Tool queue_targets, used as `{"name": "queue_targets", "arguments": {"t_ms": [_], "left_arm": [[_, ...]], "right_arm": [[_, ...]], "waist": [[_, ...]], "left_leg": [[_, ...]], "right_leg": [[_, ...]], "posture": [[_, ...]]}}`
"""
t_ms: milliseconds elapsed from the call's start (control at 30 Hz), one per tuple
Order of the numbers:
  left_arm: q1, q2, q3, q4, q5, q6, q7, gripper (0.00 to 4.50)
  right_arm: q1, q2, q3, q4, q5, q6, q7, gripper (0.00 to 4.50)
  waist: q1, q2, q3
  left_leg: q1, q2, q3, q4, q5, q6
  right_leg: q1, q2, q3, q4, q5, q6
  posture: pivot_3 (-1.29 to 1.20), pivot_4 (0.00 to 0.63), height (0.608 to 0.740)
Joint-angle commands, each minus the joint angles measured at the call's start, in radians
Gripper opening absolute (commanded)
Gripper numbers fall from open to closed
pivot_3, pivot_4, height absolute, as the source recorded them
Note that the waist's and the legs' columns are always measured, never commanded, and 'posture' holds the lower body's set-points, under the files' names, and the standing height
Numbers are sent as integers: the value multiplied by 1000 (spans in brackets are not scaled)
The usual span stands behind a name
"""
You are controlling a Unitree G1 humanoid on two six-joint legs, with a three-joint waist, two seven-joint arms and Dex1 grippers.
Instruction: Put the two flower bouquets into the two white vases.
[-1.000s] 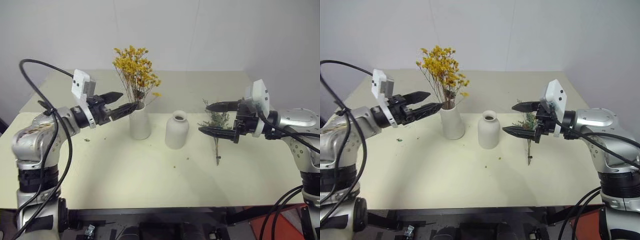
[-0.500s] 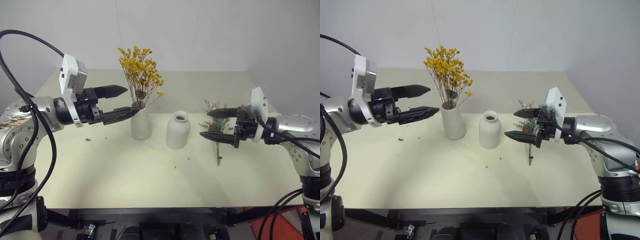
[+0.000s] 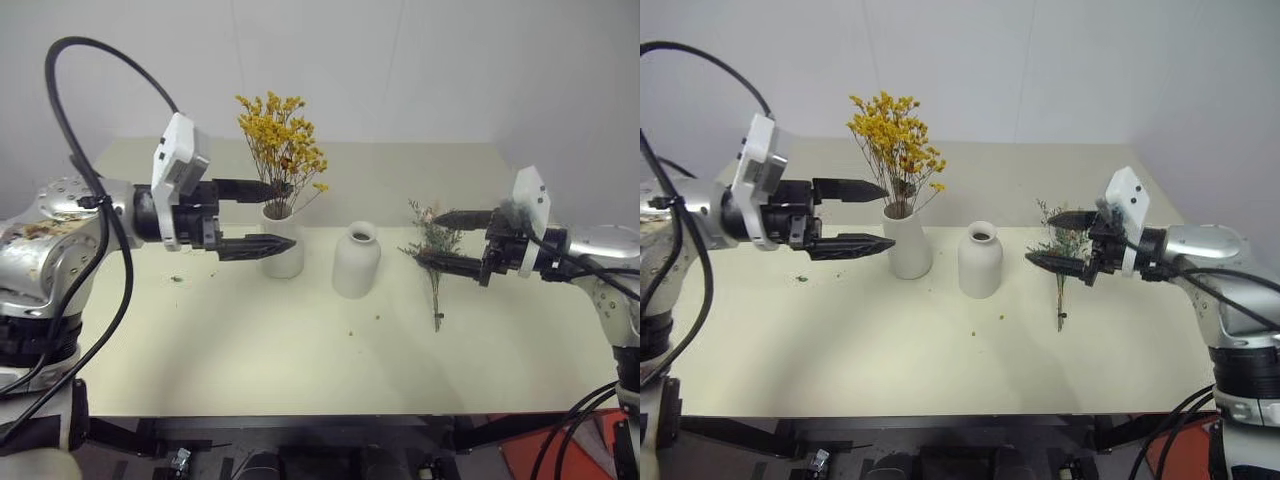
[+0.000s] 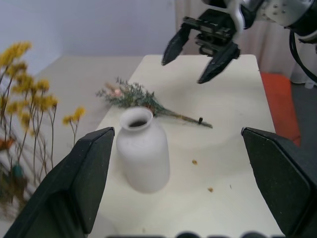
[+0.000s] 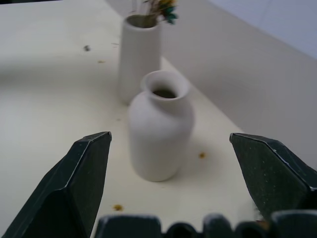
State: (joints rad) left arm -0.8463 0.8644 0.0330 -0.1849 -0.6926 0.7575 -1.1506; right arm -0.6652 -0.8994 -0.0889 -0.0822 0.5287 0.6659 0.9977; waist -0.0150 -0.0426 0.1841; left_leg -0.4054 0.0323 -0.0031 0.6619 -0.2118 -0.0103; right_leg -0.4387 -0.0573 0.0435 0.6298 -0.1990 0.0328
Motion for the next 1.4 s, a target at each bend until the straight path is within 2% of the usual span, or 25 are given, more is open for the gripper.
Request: {"name": "queue_targets", "arguments": {"t_ms": [33, 167, 333, 533, 867, 1000, 1167, 1400], "left_arm": [[-50, -11, -26, 37, 30, -38, -35, 4470], [-155, -39, -115, 121, 86, 28, -22, 4470], [-236, -83, -174, 192, 116, 30, -86, 4470], [-277, -121, -218, 246, 156, 6, -145, 4470], [-343, -187, -252, 286, 191, 77, -159, 4470], [-341, -198, -251, 279, 198, 76, -154, 4470], [-341, -201, -246, 277, 204, 80, -156, 4470], [-330, -197, -239, 256, 199, 90, -152, 4470]], "right_arm": [[-73, -38, 26, 15, -62, 150, -106, 4500], [-206, -38, 79, 51, -83, 418, -205, 4500], [-389, 13, 150, 230, -108, 717, -277, 4500], [-541, 44, 320, 448, -153, 857, -273, 4500], [-660, 142, 613, 743, -253, 728, -100, 4500], [-678, 189, 683, 828, -310, 659, -33, 4500], [-694, 270, 708, 992, -399, 557, 1, 4500], [-736, 360, 678, 1158, -496, 454, 35, 4500]], "waist": [[-1, 0, 0], [-3, 0, 0], [-6, 0, 0], [-6, 0, 0], [-23, 1, 0], [-29, 1, 1], [-33, 1, 1], [-34, 3, 2]], "left_leg": [[0, 0, 0, 0, 0, 0], [0, 0, 0, 0, 0, 0], [-1, 0, 0, 0, 0, 1], [-2, 0, 1, 0, 0, 1], [-3, -1, 1, 0, 0, 1], [-3, 0, 0, 0, 0, 1], [-3, 0, 0, 0, 0, 1], [-3, 0, 0, 0, 0, 1]], "right_leg": [[0, 0, 0, 0, 0, 0], [0, 0, 0, 1, 0, 0], [-1, 0, 1, 0, 1, -1], [-3, 0, 1, 0, 2, -3], [-3, 0, 1, 1, 1, -2], [-4, 0, 1, 1, 1, -2], [-4, 0, 1, 3, 2, -2], [-5, 0, 1, 3, 3, -4]], "posture": [[0, 150, 740], [0, 150, 740], [0, 150, 740], [0, 150, 740], [0, 150, 740], [0, 150, 740], [0, 150, 740], [0, 150, 740]]}}
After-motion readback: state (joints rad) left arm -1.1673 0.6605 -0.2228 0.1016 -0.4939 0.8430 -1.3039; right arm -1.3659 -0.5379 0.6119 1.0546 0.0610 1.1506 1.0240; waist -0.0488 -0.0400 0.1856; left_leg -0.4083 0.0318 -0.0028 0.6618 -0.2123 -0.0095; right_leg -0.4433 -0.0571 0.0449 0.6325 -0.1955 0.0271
